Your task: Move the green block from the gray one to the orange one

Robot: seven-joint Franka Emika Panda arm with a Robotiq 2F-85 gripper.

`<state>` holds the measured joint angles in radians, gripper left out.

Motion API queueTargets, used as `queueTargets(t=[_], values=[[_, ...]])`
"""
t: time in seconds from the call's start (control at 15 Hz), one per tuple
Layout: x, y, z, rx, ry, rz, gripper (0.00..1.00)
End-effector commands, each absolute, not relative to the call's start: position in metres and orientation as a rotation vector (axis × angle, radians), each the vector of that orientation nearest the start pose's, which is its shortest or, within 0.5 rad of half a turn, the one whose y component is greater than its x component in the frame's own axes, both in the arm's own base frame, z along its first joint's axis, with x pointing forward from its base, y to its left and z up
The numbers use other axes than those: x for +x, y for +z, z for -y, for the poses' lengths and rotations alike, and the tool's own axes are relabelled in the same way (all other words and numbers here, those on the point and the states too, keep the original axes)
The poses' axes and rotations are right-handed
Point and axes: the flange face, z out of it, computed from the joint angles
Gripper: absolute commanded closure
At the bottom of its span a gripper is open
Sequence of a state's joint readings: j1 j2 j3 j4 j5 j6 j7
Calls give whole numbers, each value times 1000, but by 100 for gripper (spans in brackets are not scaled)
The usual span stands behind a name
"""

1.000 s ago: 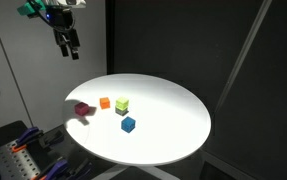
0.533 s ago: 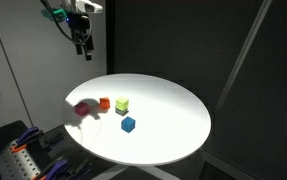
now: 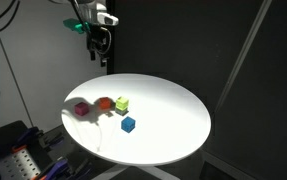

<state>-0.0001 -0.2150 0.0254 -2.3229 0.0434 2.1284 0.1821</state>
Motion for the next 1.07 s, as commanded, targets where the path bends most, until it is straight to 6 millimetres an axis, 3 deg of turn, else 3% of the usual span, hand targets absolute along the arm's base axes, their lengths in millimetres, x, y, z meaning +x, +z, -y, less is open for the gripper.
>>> queueTargets(t=[0.0, 0.33, 0.67, 1.0], values=[[504, 421, 2, -3104, -10, -146, 0], [533, 405, 30, -3117, 16, -27, 0], [564, 391, 58, -3141, -8, -15, 0], [590, 367, 69, -3176, -51, -10, 0]])
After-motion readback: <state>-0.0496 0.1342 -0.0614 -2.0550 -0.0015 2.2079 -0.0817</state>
